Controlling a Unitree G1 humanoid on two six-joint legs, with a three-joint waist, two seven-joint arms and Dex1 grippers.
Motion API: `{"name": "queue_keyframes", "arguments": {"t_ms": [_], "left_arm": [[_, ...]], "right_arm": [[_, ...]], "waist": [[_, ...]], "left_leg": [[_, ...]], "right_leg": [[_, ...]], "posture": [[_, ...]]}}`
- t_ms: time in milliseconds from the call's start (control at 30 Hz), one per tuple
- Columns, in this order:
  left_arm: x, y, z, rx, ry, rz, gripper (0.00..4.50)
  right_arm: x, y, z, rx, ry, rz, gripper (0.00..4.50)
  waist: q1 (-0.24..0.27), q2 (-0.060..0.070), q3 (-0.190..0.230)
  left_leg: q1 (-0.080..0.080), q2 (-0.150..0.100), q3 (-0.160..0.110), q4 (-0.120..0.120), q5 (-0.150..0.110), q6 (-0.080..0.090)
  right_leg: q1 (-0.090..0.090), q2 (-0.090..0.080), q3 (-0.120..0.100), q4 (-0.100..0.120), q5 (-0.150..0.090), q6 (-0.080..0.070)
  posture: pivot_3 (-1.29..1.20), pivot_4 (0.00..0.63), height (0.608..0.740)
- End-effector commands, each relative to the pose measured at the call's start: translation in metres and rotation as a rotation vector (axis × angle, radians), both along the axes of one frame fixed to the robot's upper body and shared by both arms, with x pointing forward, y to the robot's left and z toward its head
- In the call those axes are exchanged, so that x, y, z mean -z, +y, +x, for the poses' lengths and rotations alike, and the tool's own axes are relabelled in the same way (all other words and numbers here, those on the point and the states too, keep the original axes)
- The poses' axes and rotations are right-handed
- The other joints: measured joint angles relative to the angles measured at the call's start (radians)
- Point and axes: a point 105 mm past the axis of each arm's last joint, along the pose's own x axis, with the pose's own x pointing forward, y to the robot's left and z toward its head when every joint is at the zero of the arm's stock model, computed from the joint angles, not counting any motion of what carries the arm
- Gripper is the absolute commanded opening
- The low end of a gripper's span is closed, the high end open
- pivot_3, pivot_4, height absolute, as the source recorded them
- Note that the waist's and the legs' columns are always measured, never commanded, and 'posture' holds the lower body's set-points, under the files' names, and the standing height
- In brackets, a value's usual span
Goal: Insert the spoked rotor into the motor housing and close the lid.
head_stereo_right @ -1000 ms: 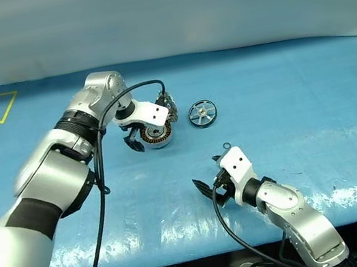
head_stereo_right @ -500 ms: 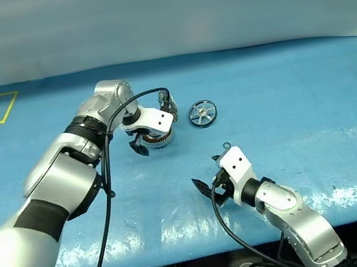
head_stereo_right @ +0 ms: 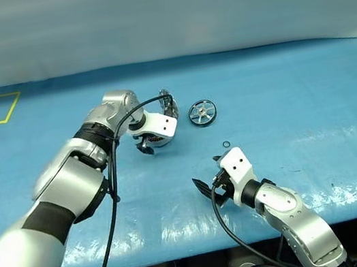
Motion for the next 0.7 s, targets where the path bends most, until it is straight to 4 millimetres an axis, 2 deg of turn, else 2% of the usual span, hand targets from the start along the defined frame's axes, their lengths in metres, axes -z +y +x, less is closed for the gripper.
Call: {"name": "queue_keyframes", "arguments": {"t_ms": [33, 133, 400, 700], "left_arm": [[-0.001, -0.005, -0.002, 0.022, 0.016, -0.005, 2.93], [-0.002, -0.003, -0.005, 0.026, 0.04, 0.005, 2.1], [0.002, 0.006, -0.018, 0.058, 0.152, 0.01, 2.1], [0.01, 0.014, -0.046, 0.133, 0.202, -0.024, 2.1]], "right_arm": [[-0.011, 0.002, 0.001, 0.0, -0.053, 0.014, 4.5], [-0.011, 0.002, 0.002, 0.001, -0.054, 0.015, 4.5], [-0.01, 0.003, 0.005, 0.004, -0.055, 0.021, 4.5], [-0.008, 0.01, 0.008, -0.03, -0.041, 0.034, 4.5]], "waist": [[0.0, 0.0, 0.0], [0.0, 0.0, 0.0], [-0.002, 0.001, 0.0], [-0.003, 0.003, -0.002]], "left_leg": [[0.0, 0.0, 0.0, 0.0, 0.0, 0.0], [0.0, -0.001, 0.001, -0.001, 0.0, 0.0], [0.001, 0.0, 0.001, -0.001, 0.0, 0.001], [0.003, 0.002, 0.002, -0.002, -0.001, 0.001]], "right_leg": [[0.0, 0.0, 0.0, 0.0, 0.0, 0.0], [0.0, 0.0, 0.001, -0.001, 0.0, 0.0], [0.0, 0.0, 0.002, -0.001, 0.0, 0.0], [0.0, 0.0, 0.006, -0.001, 0.0, 0.0]], "posture": [[0.0, 0.15, 0.74], [0.0, 0.15, 0.74], [0.0, 0.15, 0.74], [0.0, 0.15, 0.74]]}}
